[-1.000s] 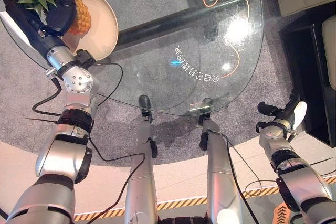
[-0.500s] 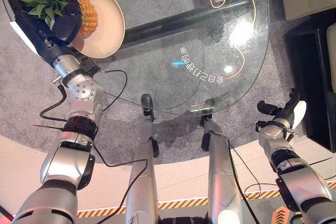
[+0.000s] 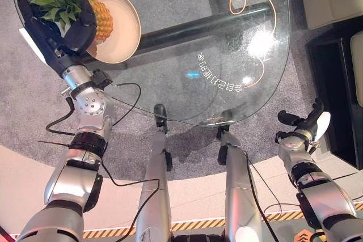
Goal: Pick up the fruit to the plate
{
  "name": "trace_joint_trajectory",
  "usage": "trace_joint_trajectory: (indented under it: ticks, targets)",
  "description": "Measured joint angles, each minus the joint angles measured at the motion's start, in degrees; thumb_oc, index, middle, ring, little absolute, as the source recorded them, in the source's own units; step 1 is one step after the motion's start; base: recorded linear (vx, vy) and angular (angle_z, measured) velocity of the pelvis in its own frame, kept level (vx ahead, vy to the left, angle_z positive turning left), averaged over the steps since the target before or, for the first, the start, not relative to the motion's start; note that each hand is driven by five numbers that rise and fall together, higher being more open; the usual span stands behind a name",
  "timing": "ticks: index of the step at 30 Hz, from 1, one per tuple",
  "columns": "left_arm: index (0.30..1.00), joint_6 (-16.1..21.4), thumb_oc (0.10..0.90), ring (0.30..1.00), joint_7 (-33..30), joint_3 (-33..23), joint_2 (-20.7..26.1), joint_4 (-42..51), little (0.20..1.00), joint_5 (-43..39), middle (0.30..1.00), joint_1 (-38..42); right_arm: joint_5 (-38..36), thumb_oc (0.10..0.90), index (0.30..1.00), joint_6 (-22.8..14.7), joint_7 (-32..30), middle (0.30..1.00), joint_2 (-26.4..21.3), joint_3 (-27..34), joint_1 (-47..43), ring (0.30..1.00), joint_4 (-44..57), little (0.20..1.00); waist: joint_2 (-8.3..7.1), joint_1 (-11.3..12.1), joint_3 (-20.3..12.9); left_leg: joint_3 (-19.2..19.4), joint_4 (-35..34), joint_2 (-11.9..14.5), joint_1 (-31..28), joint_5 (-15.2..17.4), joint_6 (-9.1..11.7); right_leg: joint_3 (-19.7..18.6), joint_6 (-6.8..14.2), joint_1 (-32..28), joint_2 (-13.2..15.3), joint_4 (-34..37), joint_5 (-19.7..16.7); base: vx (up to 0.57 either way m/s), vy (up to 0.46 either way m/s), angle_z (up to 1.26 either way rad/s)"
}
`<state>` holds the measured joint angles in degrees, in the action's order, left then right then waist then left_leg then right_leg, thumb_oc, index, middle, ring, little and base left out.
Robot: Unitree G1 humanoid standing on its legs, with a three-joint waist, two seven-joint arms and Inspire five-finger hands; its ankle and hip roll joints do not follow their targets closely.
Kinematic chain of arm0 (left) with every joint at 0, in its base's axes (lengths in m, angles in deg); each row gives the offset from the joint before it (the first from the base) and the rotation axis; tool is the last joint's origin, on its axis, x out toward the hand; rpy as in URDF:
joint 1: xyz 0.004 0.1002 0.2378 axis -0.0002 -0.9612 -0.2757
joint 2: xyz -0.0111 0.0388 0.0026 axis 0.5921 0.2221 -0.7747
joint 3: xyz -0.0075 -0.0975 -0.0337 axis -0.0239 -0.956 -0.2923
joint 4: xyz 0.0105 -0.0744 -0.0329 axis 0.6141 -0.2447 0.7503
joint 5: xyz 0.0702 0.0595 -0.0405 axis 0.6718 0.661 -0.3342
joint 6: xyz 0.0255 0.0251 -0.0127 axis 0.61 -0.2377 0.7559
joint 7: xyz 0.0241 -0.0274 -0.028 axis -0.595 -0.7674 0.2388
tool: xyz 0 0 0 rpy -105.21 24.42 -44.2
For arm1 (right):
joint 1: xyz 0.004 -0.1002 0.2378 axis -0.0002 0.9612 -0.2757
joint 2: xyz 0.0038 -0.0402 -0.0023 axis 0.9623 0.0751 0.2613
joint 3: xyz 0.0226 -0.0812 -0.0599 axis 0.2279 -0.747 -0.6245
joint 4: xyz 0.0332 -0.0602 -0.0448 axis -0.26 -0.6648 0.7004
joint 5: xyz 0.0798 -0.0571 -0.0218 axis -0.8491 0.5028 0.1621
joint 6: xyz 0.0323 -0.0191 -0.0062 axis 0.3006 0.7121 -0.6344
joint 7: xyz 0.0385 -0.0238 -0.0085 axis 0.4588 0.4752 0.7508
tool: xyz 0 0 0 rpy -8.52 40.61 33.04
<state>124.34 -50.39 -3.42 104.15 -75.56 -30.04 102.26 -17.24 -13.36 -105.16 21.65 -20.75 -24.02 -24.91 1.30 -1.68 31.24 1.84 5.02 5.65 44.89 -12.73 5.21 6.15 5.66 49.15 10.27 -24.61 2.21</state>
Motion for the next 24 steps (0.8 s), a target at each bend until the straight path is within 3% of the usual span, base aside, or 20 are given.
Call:
trace_joint_trajectory:
  ticks: [14,24]
  targets:
    - [0.9,0.6,0.8,0.9,0.0,-0.5,-0.1,4.7,0.9,0.0,0.9,-1.8,0.0,0.8,0.9,0.0,-0.1,0.9,0.3,0.5,0.3,0.9,-0.1,0.9,0.08,0.2,0.0,-0.7,-0.2,-0.2,-1.9,-0.1,-0.1,0.5,0.0,-2.2,0.2,-0.2,0.2,0.0,0.0,0.0]
    - [0.9,0.8,0.8,0.9,2.3,-2.5,-1.3,8.2,0.9,0.0,0.9,-4.2,0.0,0.8,0.9,-0.2,-0.1,0.9,0.4,2.5,2.5,0.9,-0.3,0.9,0.13,1.6,0.0,-0.8,-0.8,-0.4,-4.8,-0.1,-0.1,0.9,0.1,-5.1,0.6,-0.1,0.6,0.0,-0.011,0.01]
